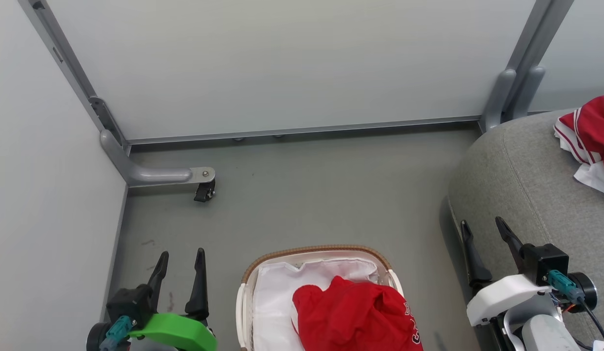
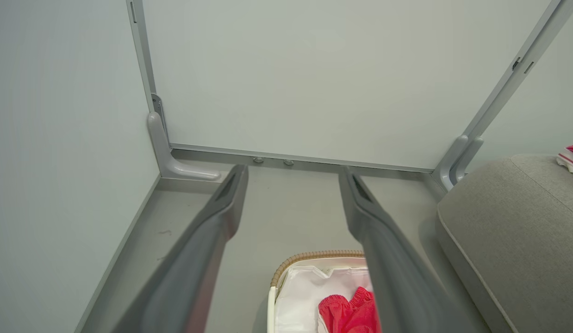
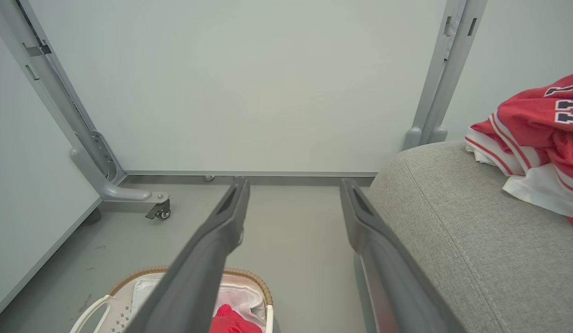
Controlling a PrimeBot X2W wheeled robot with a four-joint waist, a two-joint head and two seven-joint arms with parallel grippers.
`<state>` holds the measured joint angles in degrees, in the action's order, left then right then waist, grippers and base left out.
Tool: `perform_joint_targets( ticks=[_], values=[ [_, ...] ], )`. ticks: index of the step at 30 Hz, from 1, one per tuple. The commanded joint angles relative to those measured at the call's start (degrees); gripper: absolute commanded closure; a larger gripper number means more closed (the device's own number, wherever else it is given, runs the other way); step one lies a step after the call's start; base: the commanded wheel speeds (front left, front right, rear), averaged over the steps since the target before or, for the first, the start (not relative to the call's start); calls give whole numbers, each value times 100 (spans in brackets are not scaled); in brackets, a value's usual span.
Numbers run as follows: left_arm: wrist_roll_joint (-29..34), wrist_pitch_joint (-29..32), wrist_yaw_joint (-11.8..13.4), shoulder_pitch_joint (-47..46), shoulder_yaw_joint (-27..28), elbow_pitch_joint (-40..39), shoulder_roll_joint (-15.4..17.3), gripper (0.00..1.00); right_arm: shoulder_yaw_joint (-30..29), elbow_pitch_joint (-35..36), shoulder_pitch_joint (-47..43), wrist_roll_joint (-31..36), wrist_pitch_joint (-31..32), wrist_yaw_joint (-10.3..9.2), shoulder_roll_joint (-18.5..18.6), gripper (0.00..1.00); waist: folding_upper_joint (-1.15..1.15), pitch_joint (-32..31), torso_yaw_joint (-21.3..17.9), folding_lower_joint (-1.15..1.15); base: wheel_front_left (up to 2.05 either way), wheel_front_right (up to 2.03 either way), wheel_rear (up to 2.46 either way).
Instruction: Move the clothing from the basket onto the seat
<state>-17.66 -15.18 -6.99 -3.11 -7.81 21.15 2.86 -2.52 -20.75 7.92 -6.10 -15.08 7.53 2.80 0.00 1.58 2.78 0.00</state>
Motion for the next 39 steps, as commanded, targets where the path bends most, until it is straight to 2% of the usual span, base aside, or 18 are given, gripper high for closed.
perform_joint_targets(
  ticks=[1,11,18,26,39],
  values=[
    [7,5,-10,25,-14,17,6,0,2,-11,-18,-41,-14,-8,18,0,0,6,-2,0,0,0,0],
    [17,5,-24,-98,-94,33,6,0,31,47,89,-34,-14,-8,19,0,0,135,-66,0,0,0,0],
    [195,5,-48,-514,-465,250,6,0,4,97,271,47,-14,-8,18,0,0,452,-225,0,0,0,0],
    [335,5,-53,-1474,-1378,852,10,0,-50,246,644,131,-14,-8,19,0,0,1220,-546,0,0,0,0],
    [106,5,-55,-3095,-3099,2567,22,0,43,587,1430,-71,-14,-8,14,0,0,2901,-1318,0,0,0,0]
  ],
)
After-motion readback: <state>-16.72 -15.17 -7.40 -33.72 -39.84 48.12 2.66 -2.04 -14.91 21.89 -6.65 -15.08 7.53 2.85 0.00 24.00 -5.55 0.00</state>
